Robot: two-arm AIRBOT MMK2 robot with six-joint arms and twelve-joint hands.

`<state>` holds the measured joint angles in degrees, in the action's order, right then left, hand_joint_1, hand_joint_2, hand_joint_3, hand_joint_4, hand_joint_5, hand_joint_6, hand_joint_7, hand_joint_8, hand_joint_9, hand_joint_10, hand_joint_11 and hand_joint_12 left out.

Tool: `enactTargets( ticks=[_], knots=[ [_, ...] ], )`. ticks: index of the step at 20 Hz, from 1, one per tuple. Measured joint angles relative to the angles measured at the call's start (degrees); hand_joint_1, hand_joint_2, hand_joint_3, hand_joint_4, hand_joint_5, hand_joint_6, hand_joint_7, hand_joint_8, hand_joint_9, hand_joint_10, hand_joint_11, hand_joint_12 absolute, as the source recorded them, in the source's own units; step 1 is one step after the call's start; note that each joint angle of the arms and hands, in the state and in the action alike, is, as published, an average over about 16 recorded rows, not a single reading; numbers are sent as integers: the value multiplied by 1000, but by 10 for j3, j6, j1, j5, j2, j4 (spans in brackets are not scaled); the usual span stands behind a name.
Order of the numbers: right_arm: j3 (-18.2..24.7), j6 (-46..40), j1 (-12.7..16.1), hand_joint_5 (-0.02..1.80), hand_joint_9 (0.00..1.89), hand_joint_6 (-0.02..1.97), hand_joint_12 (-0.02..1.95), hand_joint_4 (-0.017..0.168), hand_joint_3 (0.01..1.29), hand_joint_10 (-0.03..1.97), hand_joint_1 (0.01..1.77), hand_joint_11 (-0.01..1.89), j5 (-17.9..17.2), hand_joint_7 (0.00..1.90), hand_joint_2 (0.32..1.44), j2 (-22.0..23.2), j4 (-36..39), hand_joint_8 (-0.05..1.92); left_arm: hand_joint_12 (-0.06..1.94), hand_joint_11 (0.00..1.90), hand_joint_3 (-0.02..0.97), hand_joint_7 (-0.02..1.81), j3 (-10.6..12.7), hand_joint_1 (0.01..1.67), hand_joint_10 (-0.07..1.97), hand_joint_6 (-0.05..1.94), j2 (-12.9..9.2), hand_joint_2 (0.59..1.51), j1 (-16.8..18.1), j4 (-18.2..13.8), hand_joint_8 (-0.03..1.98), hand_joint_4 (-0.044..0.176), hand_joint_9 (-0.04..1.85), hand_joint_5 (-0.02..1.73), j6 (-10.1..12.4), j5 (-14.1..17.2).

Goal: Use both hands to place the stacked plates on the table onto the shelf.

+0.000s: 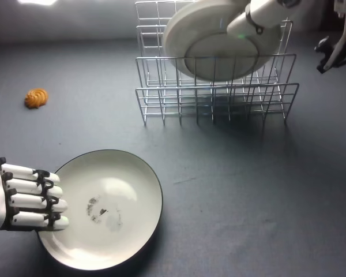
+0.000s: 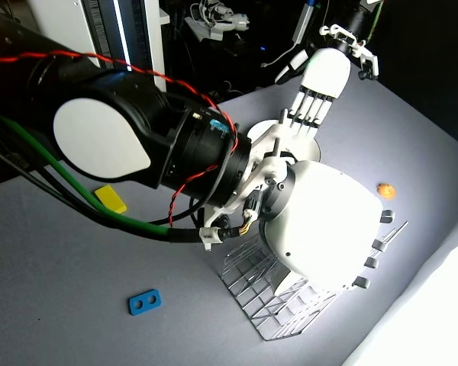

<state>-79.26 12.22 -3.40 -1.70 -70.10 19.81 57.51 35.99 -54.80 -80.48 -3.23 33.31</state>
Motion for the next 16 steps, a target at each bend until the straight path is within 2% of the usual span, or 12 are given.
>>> enactTargets(
  ticks=[5,8,16],
  knots=[
    [-6,7,-15,916,999,881,1248,-8,12,907,1236,809,-14,999,1052,-2,0,1109,2,15,-1,35,-15,23,5,8,2,1094,-11,45,-3,7,24,46,1,-42],
    [-9,11,-21,884,946,880,1252,-8,12,903,1194,768,-19,963,1071,-2,0,1011,-5,15,-1,38,-25,23,5,8,3,1093,-19,78,-2,7,25,44,1,-67],
    [-14,13,-20,817,769,518,1303,-5,12,808,1051,585,-29,874,1076,-3,1,620,-22,16,-1,41,-49,21,5,1,2,1083,-46,161,-2,3,26,37,8,-118]
  ],
)
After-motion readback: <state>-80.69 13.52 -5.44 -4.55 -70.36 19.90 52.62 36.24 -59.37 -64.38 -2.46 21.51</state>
